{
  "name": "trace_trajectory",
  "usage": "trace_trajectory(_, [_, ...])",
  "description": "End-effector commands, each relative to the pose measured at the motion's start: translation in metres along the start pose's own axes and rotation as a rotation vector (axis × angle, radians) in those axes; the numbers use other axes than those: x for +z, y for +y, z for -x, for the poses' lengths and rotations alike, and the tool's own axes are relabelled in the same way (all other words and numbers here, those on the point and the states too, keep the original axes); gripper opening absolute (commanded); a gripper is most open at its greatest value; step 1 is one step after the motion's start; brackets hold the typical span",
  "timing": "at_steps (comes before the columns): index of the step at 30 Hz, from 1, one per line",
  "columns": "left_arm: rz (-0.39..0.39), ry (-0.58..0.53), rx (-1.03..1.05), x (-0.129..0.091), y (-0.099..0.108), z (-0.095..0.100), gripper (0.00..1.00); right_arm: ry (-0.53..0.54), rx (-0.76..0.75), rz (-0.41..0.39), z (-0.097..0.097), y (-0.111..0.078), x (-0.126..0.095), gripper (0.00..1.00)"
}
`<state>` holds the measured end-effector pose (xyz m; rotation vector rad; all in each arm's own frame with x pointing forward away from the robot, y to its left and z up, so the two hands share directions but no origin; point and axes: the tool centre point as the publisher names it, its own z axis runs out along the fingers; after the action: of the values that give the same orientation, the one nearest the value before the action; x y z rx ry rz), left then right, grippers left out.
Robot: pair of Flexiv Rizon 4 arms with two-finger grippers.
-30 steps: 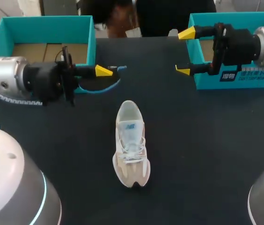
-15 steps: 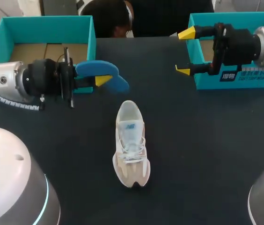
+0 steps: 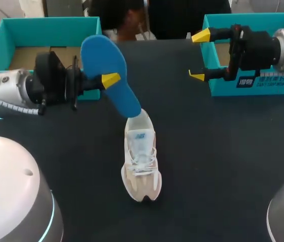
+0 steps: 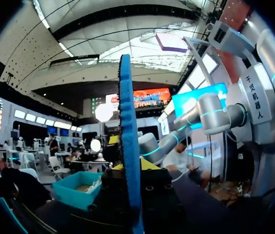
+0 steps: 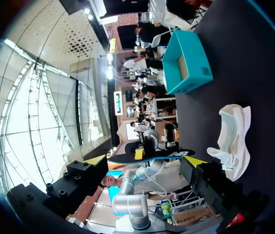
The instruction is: Take the shoe out of the shoebox, open the shoe tongue, remove and reinsert the insole, then place the shoe into the shoebox
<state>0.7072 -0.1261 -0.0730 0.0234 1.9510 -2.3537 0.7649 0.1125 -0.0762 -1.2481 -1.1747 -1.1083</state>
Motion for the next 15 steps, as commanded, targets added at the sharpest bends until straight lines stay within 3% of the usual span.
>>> trace_trajectory(1, [0.185, -0.110, -0.990, 0.0037, -0.0070, 0.0042, 0.00, 0.000, 0.000, 0.001, 0.0002, 0.0001, 0.0011, 1.00])
trace_trajectory(7, [0.305, -0.109, -1.277, 0.0027, -0.0010, 0.0002, 0.00, 0.000, 0.000, 0.001, 0.0002, 0.0001, 0.0011, 1.00])
trace_trajectory(9, [0.317, -0.119, -1.387, 0.0030, -0.0007, -0.0007, 0.00, 0.000, 0.000, 0.001, 0.0002, 0.0001, 0.0011, 1.00])
trace_trajectory(11, [0.274, -0.136, -1.454, 0.0044, -0.0022, 0.0012, 0.00, 0.000, 0.000, 0.001, 0.0002, 0.0001, 0.0011, 1.00])
trace_trajectory(15, [0.274, -0.136, -1.454, 0.0044, -0.0022, 0.0012, 0.00, 0.000, 0.000, 0.001, 0.0002, 0.0001, 0.0011, 1.00])
